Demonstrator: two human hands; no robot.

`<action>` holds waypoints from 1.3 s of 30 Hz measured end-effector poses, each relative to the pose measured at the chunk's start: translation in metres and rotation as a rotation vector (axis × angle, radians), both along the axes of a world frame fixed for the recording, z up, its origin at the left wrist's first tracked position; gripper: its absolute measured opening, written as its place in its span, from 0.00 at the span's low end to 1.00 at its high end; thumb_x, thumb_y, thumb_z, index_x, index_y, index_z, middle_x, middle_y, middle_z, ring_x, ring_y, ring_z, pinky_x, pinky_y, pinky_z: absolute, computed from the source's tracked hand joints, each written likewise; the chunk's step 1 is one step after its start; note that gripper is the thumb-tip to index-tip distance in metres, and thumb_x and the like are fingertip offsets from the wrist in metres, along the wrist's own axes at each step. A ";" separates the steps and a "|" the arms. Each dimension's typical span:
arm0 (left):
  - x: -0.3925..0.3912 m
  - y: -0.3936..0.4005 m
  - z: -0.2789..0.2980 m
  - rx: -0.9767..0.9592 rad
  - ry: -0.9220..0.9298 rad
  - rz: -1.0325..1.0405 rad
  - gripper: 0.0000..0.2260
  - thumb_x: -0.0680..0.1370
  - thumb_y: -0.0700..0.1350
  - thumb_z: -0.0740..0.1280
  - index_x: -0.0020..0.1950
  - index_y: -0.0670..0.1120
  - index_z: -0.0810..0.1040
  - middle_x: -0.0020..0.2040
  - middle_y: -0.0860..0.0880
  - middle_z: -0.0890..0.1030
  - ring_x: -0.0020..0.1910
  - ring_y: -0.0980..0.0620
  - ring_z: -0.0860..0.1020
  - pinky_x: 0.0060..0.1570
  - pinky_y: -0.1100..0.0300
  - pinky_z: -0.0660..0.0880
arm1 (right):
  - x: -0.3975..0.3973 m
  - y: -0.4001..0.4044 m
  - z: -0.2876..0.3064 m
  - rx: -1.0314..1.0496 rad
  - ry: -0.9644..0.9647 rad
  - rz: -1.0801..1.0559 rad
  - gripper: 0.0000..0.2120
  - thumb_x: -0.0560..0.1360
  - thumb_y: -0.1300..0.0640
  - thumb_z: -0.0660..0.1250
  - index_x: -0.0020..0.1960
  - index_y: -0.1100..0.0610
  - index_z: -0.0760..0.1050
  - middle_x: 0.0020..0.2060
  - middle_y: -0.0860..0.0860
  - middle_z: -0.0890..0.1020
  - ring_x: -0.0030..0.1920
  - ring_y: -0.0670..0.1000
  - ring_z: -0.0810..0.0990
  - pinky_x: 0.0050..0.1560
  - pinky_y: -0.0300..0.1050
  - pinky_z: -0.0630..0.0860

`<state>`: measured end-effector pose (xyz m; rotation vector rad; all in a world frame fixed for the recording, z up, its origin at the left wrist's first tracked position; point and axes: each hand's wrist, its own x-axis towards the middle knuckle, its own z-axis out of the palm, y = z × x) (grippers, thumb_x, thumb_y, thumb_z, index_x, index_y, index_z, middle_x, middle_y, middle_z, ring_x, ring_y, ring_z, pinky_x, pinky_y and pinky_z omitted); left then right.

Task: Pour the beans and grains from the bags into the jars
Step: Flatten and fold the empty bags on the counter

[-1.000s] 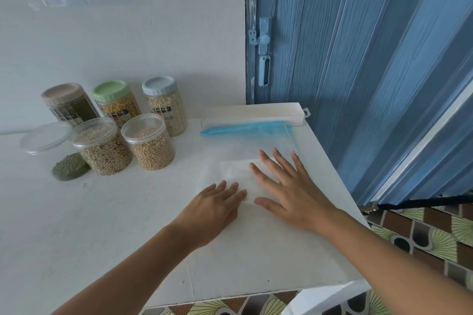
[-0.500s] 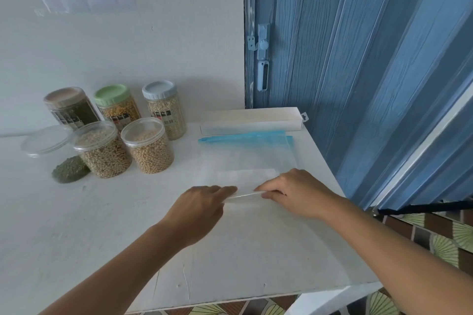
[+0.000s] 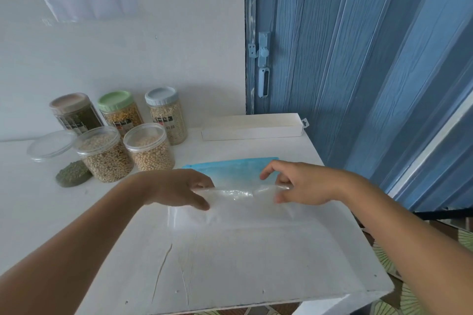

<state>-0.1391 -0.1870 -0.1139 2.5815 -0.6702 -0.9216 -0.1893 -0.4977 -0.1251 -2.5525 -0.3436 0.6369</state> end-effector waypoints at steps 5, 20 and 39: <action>0.008 0.001 -0.001 -0.082 -0.168 0.022 0.23 0.76 0.57 0.77 0.69 0.64 0.74 0.68 0.57 0.77 0.69 0.59 0.74 0.73 0.55 0.69 | 0.014 -0.007 -0.008 0.201 0.163 -0.117 0.20 0.77 0.50 0.75 0.63 0.39 0.70 0.50 0.46 0.78 0.53 0.42 0.78 0.54 0.39 0.71; 0.059 -0.018 -0.043 -0.060 -0.398 0.077 0.19 0.82 0.54 0.69 0.73 0.54 0.74 0.73 0.52 0.74 0.68 0.53 0.72 0.70 0.54 0.69 | 0.073 -0.001 -0.029 0.153 0.099 -0.261 0.20 0.79 0.56 0.68 0.66 0.42 0.67 0.49 0.46 0.72 0.47 0.46 0.74 0.49 0.42 0.70; 0.059 -0.014 -0.097 -0.010 -0.796 0.112 0.31 0.84 0.67 0.48 0.82 0.50 0.64 0.79 0.45 0.70 0.78 0.41 0.68 0.76 0.45 0.65 | 0.037 0.062 -0.083 -0.310 -0.328 -0.028 0.34 0.84 0.34 0.41 0.85 0.47 0.40 0.84 0.49 0.43 0.84 0.53 0.39 0.82 0.58 0.40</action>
